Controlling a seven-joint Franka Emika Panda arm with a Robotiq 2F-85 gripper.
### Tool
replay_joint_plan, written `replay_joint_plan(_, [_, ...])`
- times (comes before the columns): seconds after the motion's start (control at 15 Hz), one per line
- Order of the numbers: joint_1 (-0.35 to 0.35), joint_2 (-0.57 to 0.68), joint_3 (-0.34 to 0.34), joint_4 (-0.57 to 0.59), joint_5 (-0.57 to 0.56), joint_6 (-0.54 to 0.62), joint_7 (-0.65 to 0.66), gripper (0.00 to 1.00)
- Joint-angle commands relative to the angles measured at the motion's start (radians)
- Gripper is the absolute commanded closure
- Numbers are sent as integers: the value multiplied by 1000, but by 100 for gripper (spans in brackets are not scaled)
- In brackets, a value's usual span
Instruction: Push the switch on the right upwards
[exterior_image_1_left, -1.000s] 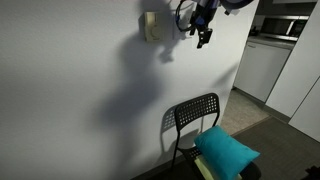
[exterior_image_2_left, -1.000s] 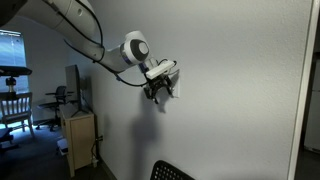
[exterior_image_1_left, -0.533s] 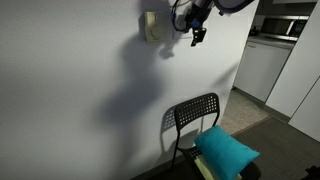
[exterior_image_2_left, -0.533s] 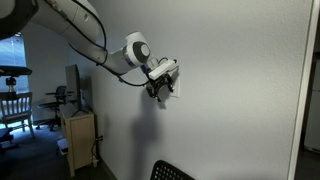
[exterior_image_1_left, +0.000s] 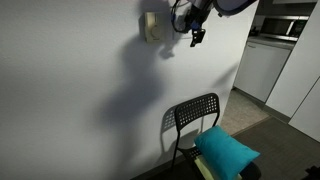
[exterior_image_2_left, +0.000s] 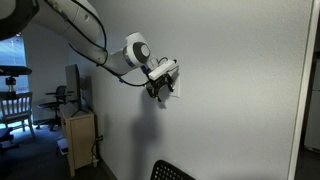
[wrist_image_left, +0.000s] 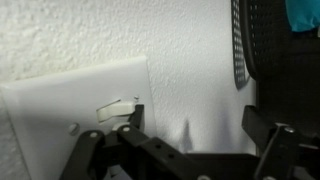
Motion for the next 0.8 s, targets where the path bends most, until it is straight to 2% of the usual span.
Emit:
replay_joint_plan(0.0, [-9,15,-28,0,-36,59,36,0])
replay_joint_plan(0.27, [-5,2,-37,-12,-64,67,74,0])
replay_joint_plan(0.73, [25,-35,-50,-21,-198,40,150,0])
